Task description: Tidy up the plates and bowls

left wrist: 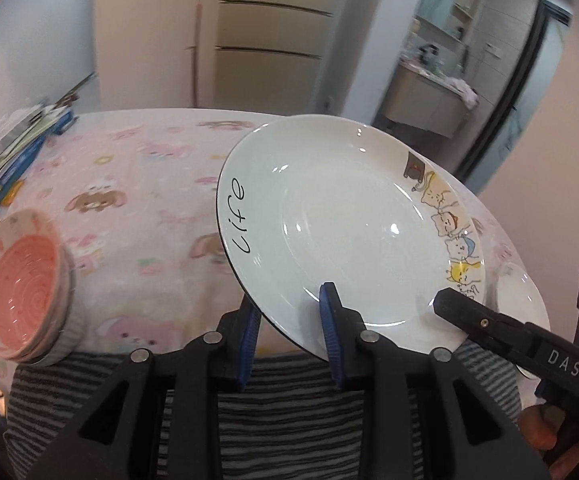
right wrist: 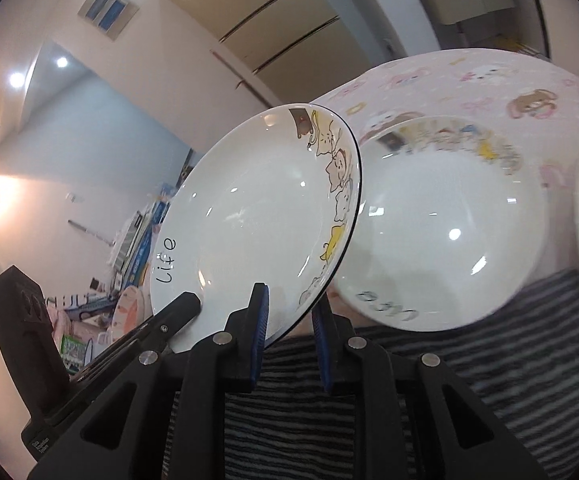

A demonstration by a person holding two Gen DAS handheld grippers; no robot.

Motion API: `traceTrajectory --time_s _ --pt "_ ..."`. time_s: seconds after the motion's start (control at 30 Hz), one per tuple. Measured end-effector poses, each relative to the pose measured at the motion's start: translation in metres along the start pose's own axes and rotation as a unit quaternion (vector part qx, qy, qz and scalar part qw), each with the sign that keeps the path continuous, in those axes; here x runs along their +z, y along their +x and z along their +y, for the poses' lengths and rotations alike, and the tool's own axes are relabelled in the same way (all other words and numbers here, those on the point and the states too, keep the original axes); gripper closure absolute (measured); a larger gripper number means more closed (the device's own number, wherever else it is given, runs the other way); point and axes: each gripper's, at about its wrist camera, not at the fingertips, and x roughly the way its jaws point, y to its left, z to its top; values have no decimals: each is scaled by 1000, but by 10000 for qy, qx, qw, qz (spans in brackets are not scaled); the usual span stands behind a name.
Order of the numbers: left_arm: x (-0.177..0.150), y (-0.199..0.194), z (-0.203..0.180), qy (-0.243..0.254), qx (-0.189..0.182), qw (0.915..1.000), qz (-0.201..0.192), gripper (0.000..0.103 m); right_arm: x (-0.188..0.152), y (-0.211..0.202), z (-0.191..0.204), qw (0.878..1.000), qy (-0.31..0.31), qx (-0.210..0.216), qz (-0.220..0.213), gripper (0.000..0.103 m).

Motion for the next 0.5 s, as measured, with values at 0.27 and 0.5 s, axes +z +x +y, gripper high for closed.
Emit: traceTrajectory --time_s 0.27,0.5 --pt "3 28 -64 775 -257 9961 330 75 -4 -27 -57 9985 468 -267 -15 79" --pt "-12 56 -84 861 -412 9933 651 75 -11 -21 -77 9965 624 -530 145 77"
